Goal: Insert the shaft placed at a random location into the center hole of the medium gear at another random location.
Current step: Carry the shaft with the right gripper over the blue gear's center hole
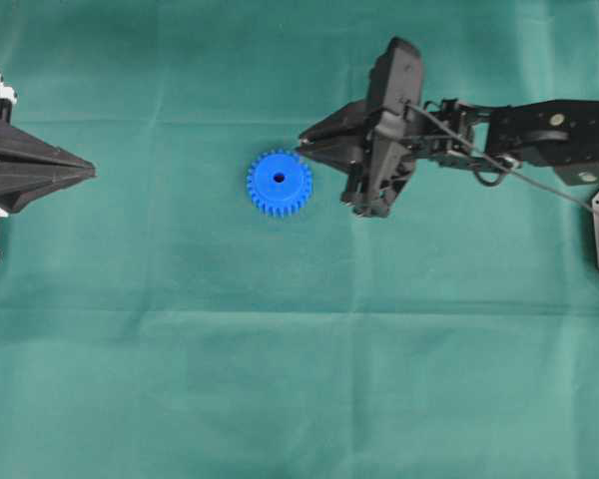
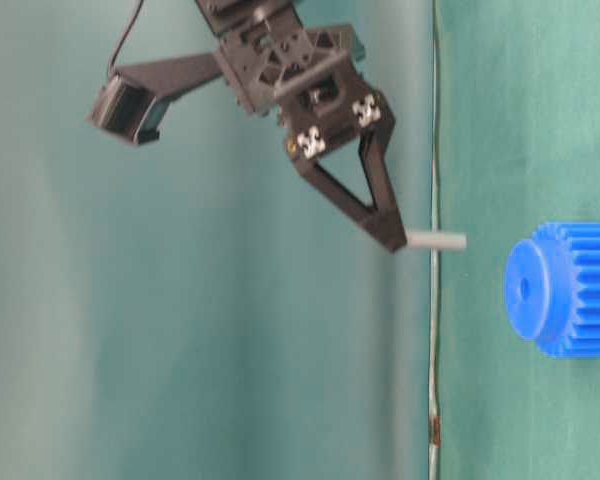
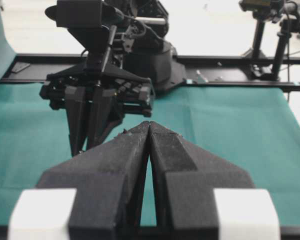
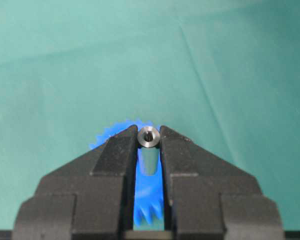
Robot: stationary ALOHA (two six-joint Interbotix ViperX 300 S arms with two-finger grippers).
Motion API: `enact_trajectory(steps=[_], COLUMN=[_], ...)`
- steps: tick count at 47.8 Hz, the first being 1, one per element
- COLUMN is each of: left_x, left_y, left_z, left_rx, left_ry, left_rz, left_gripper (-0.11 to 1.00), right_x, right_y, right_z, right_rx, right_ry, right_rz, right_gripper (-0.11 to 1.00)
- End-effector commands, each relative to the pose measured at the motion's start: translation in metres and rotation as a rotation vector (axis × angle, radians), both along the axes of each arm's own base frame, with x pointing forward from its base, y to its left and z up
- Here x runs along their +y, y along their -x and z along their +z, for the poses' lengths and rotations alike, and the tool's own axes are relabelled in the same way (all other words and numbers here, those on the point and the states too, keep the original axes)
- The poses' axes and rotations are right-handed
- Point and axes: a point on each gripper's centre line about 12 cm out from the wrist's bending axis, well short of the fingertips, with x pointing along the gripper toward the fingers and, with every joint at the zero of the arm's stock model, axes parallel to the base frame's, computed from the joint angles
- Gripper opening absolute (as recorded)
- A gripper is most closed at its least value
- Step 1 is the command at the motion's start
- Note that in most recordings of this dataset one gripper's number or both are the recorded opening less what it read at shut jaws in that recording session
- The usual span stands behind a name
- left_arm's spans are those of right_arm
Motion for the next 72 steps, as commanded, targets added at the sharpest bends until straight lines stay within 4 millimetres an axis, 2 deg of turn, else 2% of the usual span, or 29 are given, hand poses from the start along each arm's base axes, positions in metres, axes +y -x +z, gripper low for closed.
enact_trajectory(steps=[1, 13, 34, 43, 55, 63, 72], left_x=[0.0, 0.0, 0.0, 0.0, 0.0, 0.0, 0.0], left_y=[-0.002, -0.002, -0.002, -0.002, -0.002, -0.002, -0.002], left_z=[0.01, 0.009, 0.009, 0.009, 0.009, 0.009, 0.009], left_rx=[-0.026, -0.017, -0.018, -0.017, -0.018, -0.017, -0.017], left_ry=[-0.001, -0.003, -0.001, -0.001, -0.003, -0.001, -0.003], left_rz=[0.0, -0.001, 0.0, 0.0, -0.001, 0.0, -0.001], left_gripper=[0.0, 0.0, 0.0, 0.0, 0.0, 0.0, 0.0], right_x=[0.0, 0.0, 0.0, 0.0, 0.008, 0.011, 0.011], right_y=[-0.014, -0.024, -0.029, -0.03, -0.03, -0.033, -0.035], right_z=[0.017, 0.01, -0.02, -0.015, 0.006, 0.005, -0.005], right_rx=[-0.058, -0.049, 0.011, -0.011, -0.058, -0.055, -0.032], right_ry=[0.007, 0.006, -0.018, -0.015, -0.007, -0.007, -0.011], right_rz=[0.003, 0.007, -0.003, -0.005, 0.017, 0.024, 0.023], right_gripper=[0.13, 0.13, 0.13, 0.13, 0.13, 0.13, 0.13])
